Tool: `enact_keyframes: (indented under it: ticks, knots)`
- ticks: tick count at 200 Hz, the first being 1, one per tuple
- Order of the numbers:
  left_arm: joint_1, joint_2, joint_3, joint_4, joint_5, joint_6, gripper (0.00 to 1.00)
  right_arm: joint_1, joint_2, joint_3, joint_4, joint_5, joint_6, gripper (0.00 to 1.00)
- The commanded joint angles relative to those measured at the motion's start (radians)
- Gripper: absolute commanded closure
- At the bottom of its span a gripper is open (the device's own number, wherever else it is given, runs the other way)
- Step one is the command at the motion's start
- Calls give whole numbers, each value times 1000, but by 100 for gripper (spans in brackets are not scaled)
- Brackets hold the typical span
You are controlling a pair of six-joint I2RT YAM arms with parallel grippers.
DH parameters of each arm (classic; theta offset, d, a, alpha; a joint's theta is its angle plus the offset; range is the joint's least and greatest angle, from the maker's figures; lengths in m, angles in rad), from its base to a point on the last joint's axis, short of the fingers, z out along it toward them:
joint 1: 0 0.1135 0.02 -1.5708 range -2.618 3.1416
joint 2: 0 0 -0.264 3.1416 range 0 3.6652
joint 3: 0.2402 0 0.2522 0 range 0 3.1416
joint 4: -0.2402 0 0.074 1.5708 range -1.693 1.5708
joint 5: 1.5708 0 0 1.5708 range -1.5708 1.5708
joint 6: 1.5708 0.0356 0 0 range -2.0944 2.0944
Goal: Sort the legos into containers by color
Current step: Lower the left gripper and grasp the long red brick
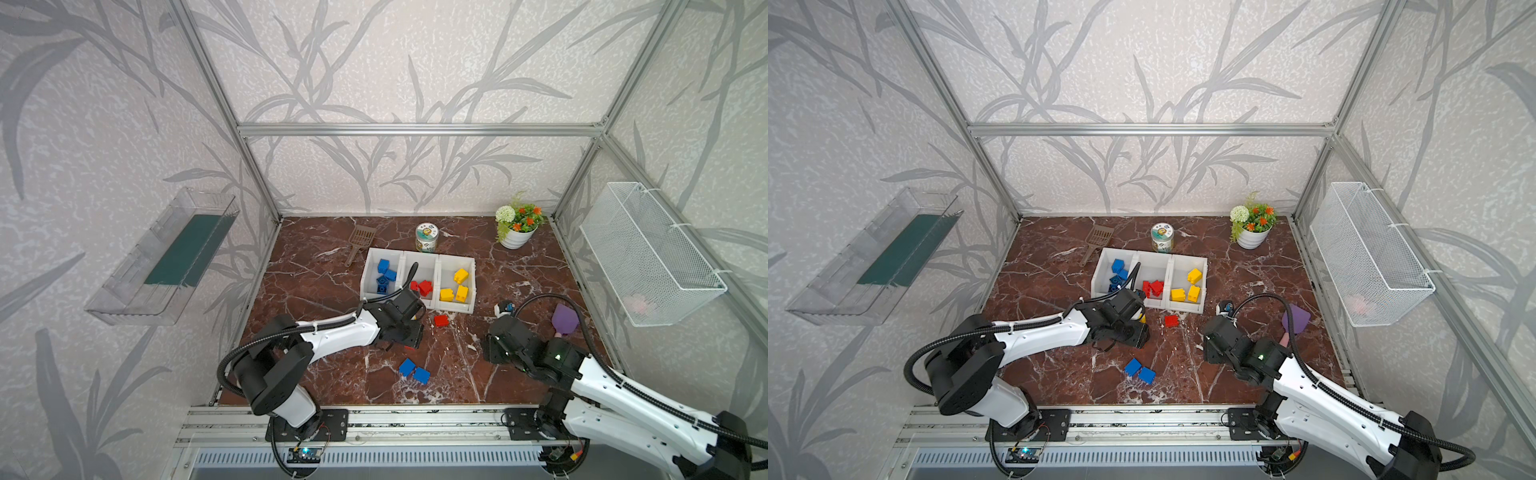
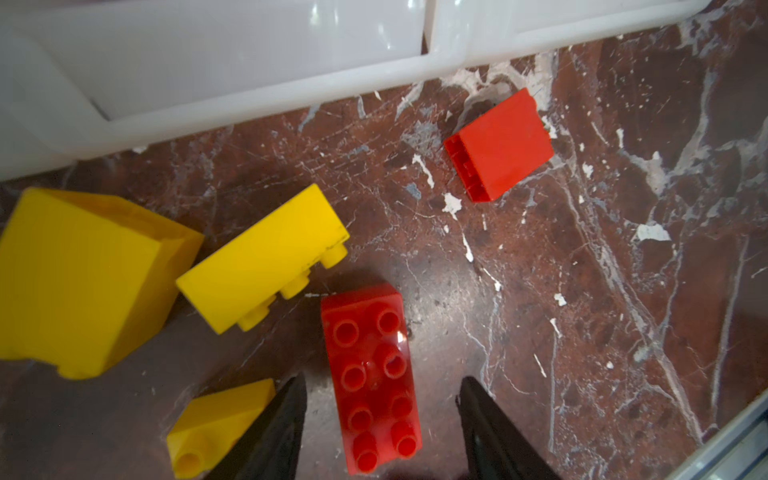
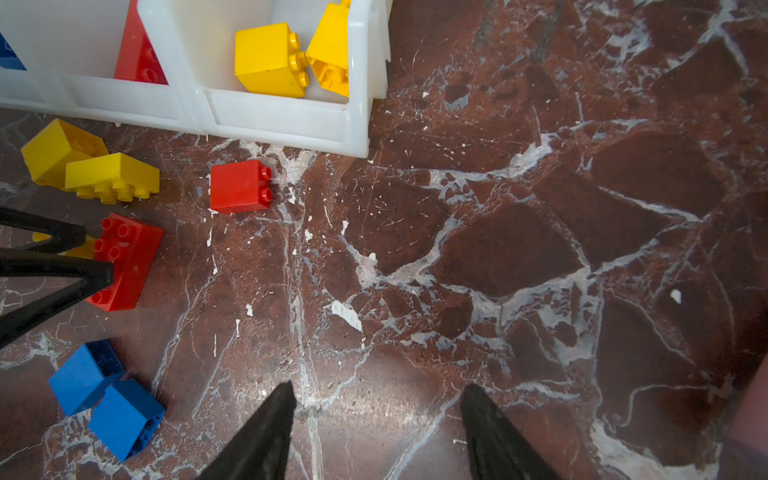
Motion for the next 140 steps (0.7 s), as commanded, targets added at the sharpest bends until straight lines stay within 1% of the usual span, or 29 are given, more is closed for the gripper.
enact_keyframes:
  ticks: [1,39,46,56,93,105,140]
  knots:
    - [-15,34,36,-53,-33,24,40,0,-14,14,-18,7,15,35]
    - [-37,86,56,-51,-40,31,45,0,-23,5,-23,10,20,36]
    - [-41,95,61,-53,-42,34,47,0,-24,5,-24,11,21,36]
    - [-46,103,66,-53,-46,40,51,0,-27,5,-24,11,21,37]
    - [-56,130,75,-57,-47,61,71,0,-34,5,-35,19,22,38]
    - [-56,129,81,-59,-42,65,75,0,-36,6,-40,20,23,38]
    - [-57,78,129,-80,-39,99,79,0,-55,9,-60,29,23,39]
